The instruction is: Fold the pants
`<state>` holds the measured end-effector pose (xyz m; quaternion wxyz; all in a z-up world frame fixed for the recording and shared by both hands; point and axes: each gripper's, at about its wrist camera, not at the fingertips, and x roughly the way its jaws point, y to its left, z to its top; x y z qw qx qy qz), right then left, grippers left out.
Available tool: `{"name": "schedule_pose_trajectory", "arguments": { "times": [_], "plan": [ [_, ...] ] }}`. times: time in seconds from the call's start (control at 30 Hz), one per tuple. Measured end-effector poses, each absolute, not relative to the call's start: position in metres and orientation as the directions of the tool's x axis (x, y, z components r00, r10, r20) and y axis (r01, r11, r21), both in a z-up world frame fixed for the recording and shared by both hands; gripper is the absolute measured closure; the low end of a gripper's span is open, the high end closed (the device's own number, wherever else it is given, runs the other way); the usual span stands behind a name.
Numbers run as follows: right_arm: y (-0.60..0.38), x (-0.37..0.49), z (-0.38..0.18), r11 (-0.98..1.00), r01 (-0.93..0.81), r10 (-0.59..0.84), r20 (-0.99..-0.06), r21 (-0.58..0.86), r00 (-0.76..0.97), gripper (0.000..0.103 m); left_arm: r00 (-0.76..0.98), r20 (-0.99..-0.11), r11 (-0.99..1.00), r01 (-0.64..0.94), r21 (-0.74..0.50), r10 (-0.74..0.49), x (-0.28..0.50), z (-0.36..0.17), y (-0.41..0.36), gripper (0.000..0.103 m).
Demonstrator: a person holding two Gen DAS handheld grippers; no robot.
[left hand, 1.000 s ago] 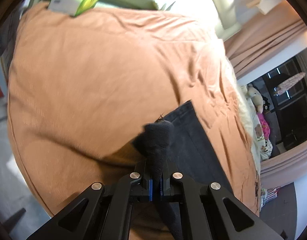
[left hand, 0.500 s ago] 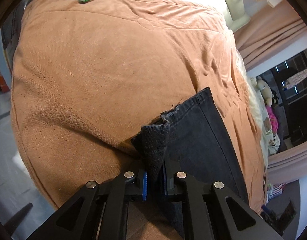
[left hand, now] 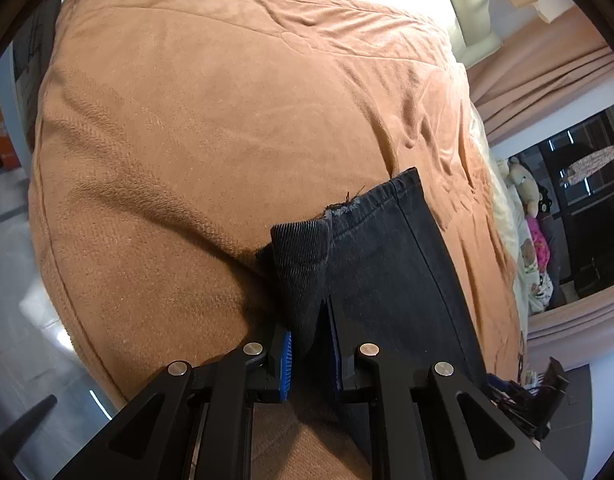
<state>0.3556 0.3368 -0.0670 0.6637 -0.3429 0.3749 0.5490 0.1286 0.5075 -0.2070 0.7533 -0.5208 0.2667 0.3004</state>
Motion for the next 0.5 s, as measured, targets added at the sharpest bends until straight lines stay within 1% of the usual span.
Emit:
{"name": "schedule_pose_trajectory", "arguments": {
  "times": [0.07, 0.17, 0.23, 0.27, 0.3, 0.33, 0.37, 0.5],
  "plan": [
    [0.348, 0.354, -0.074, 0.129, -0.990, 0.461, -0.881, -0.048, 0.103, 0.065, 0.682, -0.710, 0.270, -0.726, -0.632, 0.173, 0.127, -0.208, 0.508, 0.087],
    [0.361, 0.355, -0.082, 0.105, -0.994, 0.459, -0.884, -0.043, 0.086, 0.076, 0.684, -0.708, 0.270, -0.725, -0.633, 0.176, 0.128, -0.209, 0.509, 0.087],
    [0.367, 0.360, -0.084, 0.112, -0.994, 0.467, -0.882, -0.015, 0.066, 0.079, 0.679, -0.712, 0.279, -0.729, -0.626, 0.179, 0.130, -0.210, 0.509, 0.087],
    [0.369, 0.361, -0.084, 0.112, -0.994, 0.470, -0.881, -0.005, 0.057, 0.088, 0.679, -0.712, 0.279, -0.729, -0.625, 0.178, 0.130, -0.210, 0.509, 0.087],
    [0.369, 0.361, -0.084, 0.107, -0.994, 0.473, -0.880, 0.003, 0.048, 0.100, 0.679, -0.712, 0.276, -0.729, -0.627, 0.177, 0.130, -0.210, 0.509, 0.087],
    [0.368, 0.360, -0.083, 0.096, -0.995, 0.472, -0.880, 0.000, 0.045, 0.102, 0.682, -0.710, 0.275, -0.727, -0.629, 0.176, 0.130, -0.210, 0.510, 0.087],
    [0.367, 0.357, -0.082, 0.086, -0.996, 0.475, -0.878, -0.020, 0.059, 0.103, 0.683, -0.709, 0.275, -0.726, -0.630, 0.176, 0.129, -0.210, 0.510, 0.087],
    [0.366, 0.346, -0.073, 0.070, -0.992, 0.481, -0.868, -0.101, 0.122, 0.103, 0.681, -0.710, 0.277, -0.728, -0.628, 0.179, 0.130, -0.211, 0.509, 0.086]
  ]
}}
